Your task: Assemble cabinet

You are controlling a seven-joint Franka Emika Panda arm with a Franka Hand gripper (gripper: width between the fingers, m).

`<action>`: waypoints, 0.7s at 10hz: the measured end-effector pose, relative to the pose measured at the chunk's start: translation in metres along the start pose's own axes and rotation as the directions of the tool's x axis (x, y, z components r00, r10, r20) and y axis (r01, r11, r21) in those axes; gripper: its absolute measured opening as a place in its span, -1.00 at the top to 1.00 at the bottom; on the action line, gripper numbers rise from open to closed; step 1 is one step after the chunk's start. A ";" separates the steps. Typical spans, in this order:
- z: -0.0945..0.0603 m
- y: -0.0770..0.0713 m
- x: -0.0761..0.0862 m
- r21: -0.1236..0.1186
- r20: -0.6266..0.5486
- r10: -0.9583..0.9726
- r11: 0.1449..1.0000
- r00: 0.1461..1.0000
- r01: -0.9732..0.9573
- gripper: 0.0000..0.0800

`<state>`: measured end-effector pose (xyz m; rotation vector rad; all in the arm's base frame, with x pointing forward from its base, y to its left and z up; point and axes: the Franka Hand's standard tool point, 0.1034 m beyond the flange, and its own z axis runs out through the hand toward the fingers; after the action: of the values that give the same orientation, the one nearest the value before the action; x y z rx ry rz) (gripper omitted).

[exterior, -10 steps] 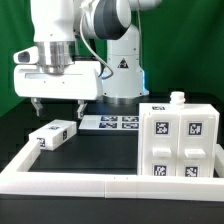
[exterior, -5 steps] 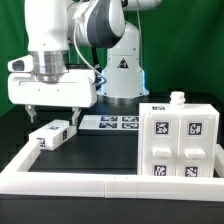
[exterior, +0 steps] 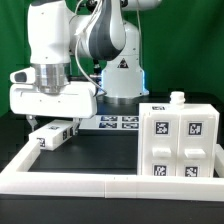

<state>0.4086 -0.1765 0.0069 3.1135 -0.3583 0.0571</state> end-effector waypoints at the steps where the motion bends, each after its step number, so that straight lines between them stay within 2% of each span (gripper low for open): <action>1: 0.000 -0.003 0.001 0.000 -0.002 -0.007 1.000 1.000 0.007 -0.99; 3: 0.000 -0.008 0.002 0.001 0.000 -0.018 1.000 1.000 0.018 -0.39; 7: -0.003 -0.022 0.005 0.003 -0.005 -0.035 0.999 0.999 0.035 -0.39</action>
Offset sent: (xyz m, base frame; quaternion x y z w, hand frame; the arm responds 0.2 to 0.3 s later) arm 0.0046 0.0035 0.0026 -0.0049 -0.0096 0.0041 0.9999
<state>0.4186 -0.1562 0.0100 3.1208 -0.3034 0.0658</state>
